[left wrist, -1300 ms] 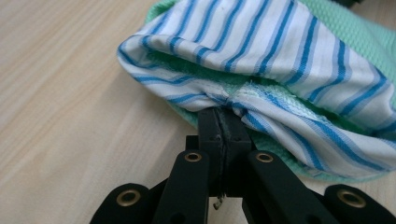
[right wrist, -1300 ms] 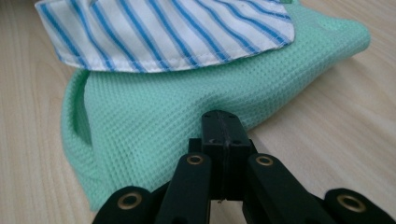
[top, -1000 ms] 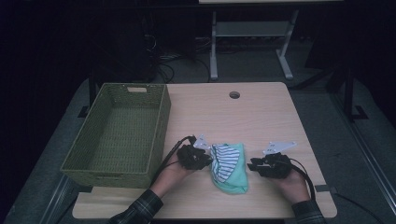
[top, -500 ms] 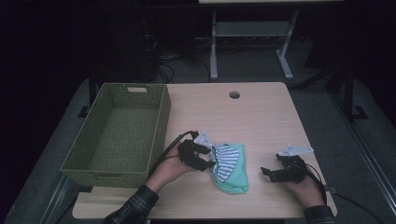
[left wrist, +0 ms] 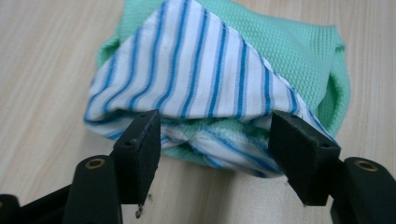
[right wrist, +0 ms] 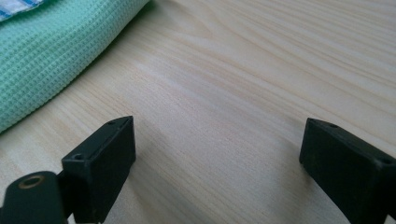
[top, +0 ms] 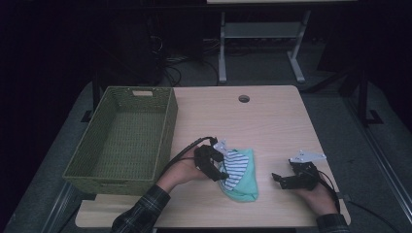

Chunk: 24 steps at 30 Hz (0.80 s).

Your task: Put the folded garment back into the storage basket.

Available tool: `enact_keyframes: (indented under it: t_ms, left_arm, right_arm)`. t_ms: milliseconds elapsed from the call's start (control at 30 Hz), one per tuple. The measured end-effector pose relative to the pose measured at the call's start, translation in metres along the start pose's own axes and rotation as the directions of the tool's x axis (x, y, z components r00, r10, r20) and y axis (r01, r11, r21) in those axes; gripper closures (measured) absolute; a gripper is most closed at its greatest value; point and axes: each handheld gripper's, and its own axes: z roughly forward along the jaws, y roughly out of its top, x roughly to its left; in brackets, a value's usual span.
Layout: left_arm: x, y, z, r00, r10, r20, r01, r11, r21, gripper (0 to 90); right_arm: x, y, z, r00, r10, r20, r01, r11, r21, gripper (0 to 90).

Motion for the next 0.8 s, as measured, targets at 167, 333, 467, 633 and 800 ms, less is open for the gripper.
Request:
enact_keyframes:
  t_ms: [167, 333, 467, 633, 800]
  left_arm:
    - [0.0, 0.003, 0.01, 0.9991, 0.043, -0.006, -0.043, 0.9982, 0.042, 27.6]
    - [0.002, 0.002, 0.017, 0.999, 0.045, 0.002, -0.045, 0.9969, 0.065, 24.9]
    - [0.005, 0.0, 0.021, 0.999, 0.043, 0.012, -0.043, 0.9952, 0.088, 23.6]
    - [0.007, 0.0, 0.025, 0.9992, 0.028, 0.029, -0.03, 0.9945, 0.101, 21.7]
    - [0.006, 0.0, 0.027, 0.9993, 0.031, 0.023, -0.033, 0.9935, 0.109, 21.2]
  right_arm:
    - [0.0, 0.0, 0.0, 1.0, 0.001, 0.001, -0.001, 1.0, 0.0, 10.4]
    - [0.0, 0.0, 0.0, 1.0, 0.002, 0.003, -0.002, 1.0, 0.0, 10.5]
    - [0.0, 0.0, 0.0, 1.0, 0.003, 0.003, -0.003, 1.0, 0.0, 10.5]
    - [0.0, 0.0, 0.0, 1.0, 0.003, 0.005, -0.003, 1.0, -0.001, 10.6]
    - [0.0, 0.0, 0.0, 1.0, 0.004, 0.007, -0.004, 1.0, -0.001, 10.6]
